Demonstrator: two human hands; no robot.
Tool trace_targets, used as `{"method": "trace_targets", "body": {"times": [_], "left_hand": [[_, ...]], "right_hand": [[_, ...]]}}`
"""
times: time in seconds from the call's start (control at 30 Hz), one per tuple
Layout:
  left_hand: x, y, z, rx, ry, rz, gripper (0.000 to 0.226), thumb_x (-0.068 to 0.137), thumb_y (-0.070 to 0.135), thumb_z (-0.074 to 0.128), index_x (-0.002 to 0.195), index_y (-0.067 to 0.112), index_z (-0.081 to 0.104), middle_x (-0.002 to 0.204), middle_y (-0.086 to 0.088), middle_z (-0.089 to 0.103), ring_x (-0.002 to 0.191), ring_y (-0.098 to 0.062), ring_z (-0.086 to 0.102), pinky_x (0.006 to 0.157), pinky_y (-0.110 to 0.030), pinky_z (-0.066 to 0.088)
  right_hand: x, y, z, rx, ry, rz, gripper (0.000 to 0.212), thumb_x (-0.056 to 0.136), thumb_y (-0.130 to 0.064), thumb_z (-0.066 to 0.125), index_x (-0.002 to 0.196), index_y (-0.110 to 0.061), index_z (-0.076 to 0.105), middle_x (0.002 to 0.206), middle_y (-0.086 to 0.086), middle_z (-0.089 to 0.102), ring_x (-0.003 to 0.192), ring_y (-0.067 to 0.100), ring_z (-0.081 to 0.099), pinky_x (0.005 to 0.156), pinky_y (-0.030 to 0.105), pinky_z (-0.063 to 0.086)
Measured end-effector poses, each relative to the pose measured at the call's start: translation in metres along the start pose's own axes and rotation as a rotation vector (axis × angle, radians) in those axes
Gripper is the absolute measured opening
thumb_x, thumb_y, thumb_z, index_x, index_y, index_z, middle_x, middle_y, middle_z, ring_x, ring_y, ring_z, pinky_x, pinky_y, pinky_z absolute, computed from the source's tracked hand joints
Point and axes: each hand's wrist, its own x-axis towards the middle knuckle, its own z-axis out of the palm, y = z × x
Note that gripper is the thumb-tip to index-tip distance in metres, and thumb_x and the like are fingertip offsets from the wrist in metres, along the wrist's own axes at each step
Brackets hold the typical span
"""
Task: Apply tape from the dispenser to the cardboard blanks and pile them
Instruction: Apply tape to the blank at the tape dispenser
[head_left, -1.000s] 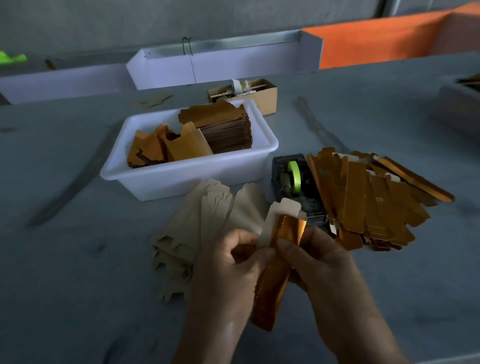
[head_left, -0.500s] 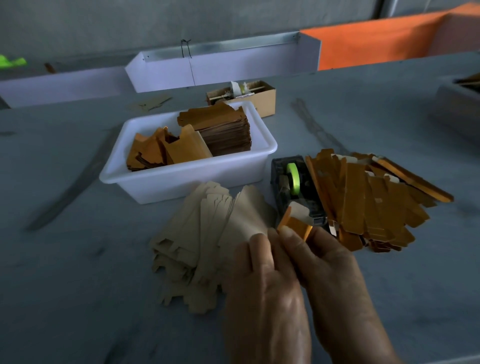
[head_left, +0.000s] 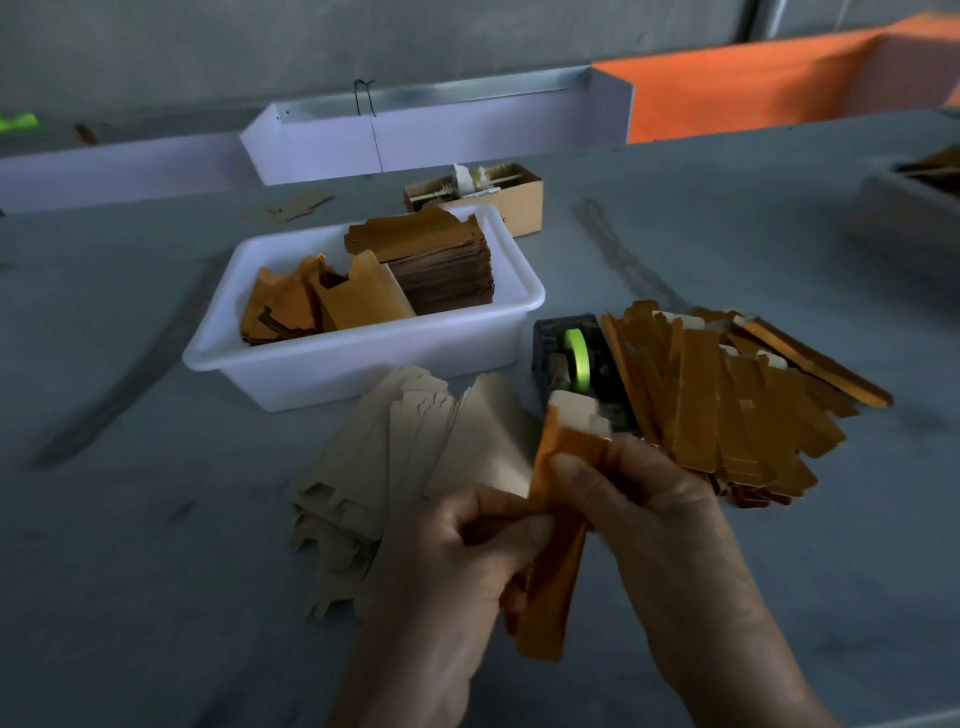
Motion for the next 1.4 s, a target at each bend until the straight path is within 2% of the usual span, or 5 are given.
{"method": "trace_targets", "body": {"times": [0.17,0.3,0.47,0.9,1.4], "left_hand": [[0.011,-0.002,-0.005,-0.151,0.059,-0.064,0.012,0.077,0.009,0.072,0.067,0.014,0.067,0.048,-0.002,0.052,0.036,-0.008,0.046,0.035,-0.02,0.035],[0.014,-0.001,-0.004,-0.317,0.052,-0.076,0.011,0.064,0.007,0.071,0.073,0.002,0.066,0.069,-0.012,0.069,0.054,-0.015,0.067,0.046,-0.019,0.051],[0.017,0.0,0.002,-0.391,0.04,-0.081,0.002,0.077,-0.005,0.064,0.078,-0.004,0.065,0.079,-0.016,0.072,0.067,-0.018,0.072,0.054,-0.02,0.056],[0.02,0.0,0.003,-0.378,0.056,-0.109,0.008,0.078,-0.002,0.065,0.073,0.003,0.07,0.076,-0.012,0.074,0.067,-0.018,0.073,0.054,-0.021,0.056],[0.021,0.002,0.006,-0.225,0.028,-0.017,0.027,0.083,0.008,0.066,0.059,0.019,0.068,0.053,0.001,0.062,0.041,-0.006,0.054,0.036,-0.015,0.04]], "right_hand": [[0.022,-0.009,-0.039,-0.382,0.284,-0.151,0.009,0.085,-0.032,0.061,0.085,-0.027,0.068,0.087,0.0,0.065,0.075,0.01,0.061,0.061,0.024,0.047],[0.034,-0.007,-0.046,-0.534,0.187,-0.172,0.022,0.088,-0.021,0.06,0.068,-0.028,0.064,0.066,-0.004,0.063,0.061,0.017,0.061,0.056,0.029,0.049],[0.044,-0.001,-0.037,-0.776,0.144,-0.123,0.019,0.089,-0.034,0.055,0.086,-0.024,0.071,0.097,-0.001,0.065,0.097,0.024,0.054,0.092,0.037,0.041],[0.049,-0.002,-0.018,-0.627,0.183,-0.05,0.01,0.086,-0.029,0.063,0.076,-0.027,0.063,0.119,0.006,0.056,0.11,0.033,0.051,0.09,0.045,0.048],[0.021,0.009,-0.021,-0.601,0.271,-0.098,0.021,0.084,-0.024,0.066,0.067,-0.028,0.054,0.132,-0.005,0.046,0.125,0.019,0.035,0.085,0.026,0.03]]}}
